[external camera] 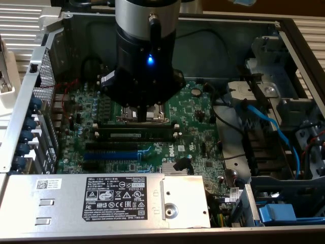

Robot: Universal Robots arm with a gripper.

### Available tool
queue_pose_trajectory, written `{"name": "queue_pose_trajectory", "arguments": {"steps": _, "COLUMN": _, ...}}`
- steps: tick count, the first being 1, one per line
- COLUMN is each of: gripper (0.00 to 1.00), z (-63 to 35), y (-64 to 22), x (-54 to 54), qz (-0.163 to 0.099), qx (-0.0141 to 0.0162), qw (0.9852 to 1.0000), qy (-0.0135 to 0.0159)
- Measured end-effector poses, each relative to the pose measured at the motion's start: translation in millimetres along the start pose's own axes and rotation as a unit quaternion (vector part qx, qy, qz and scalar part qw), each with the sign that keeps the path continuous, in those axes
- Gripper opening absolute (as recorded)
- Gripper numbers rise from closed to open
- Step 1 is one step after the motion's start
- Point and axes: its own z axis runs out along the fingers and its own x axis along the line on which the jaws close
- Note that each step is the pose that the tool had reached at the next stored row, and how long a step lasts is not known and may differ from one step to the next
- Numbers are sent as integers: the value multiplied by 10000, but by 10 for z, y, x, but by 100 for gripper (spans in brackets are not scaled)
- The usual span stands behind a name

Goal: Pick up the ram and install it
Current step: 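Press down the ram until it locks into place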

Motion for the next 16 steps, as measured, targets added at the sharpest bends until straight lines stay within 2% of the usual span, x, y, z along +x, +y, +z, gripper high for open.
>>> {"name": "queue_pose_trajectory", "arguments": {"steps": 10, "gripper": 10, "z": -5, "y": -83, "x": 10, "qz": 24, "qx": -1, "qw": 10000, "qy": 28}}
{"name": "queue_pose_trajectory", "arguments": {"steps": 16, "gripper": 10, "z": -5, "y": -86, "x": 10, "qz": 25, "qx": -1, "qw": 10000, "qy": 30}}
